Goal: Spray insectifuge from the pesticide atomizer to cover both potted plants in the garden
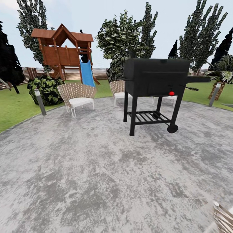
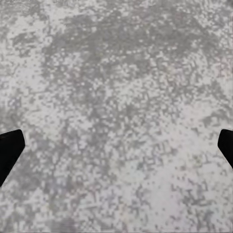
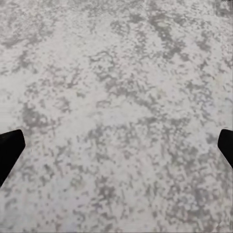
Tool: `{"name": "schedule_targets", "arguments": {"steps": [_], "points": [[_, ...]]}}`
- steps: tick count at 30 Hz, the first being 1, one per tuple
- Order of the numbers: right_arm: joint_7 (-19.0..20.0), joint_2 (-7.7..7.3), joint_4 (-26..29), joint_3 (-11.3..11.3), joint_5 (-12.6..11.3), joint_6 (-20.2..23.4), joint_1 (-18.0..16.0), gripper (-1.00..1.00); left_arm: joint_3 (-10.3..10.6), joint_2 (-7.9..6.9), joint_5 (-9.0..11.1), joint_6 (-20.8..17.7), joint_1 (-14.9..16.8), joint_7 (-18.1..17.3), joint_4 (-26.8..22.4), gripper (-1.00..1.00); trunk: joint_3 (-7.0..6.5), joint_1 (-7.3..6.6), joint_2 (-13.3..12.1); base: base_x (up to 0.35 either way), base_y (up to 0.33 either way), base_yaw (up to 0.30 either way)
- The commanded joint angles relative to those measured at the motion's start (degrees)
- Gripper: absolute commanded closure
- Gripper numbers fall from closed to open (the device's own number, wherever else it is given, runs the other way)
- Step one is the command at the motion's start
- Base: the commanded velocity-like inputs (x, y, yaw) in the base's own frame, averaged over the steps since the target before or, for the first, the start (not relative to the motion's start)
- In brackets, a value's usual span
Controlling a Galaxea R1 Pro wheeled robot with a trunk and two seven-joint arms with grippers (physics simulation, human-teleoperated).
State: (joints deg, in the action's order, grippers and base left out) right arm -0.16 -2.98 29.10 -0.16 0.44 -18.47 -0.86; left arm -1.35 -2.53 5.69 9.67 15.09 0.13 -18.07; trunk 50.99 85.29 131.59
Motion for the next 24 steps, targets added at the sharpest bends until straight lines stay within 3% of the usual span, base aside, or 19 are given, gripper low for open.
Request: {"name": "schedule_targets", "arguments": {"steps": [1,12,24], "points": [[0.0,-0.01,0.0,0.0,0.1,-0.2,0.0,-1.00,0.2,-0.01,0.6,0.2,0.0,0.0,0.1,-1.00,0.05,0.01,0.0,0.230,0.267,0.000],[0.0,-0.01,0.0,0.0,0.1,-0.2,0.0,-1.00,0.2,-0.02,0.6,0.1,0.0,0.0,0.1,-1.00,0.05,0.01,0.0,0.305,0.158,0.000],[0.0,-0.01,0.0,0.0,0.0,-0.2,0.0,-1.00,0.2,-0.02,0.6,0.1,0.0,0.0,0.1,-1.00,0.05,0.01,0.0,0.337,0.050,0.000]]}}
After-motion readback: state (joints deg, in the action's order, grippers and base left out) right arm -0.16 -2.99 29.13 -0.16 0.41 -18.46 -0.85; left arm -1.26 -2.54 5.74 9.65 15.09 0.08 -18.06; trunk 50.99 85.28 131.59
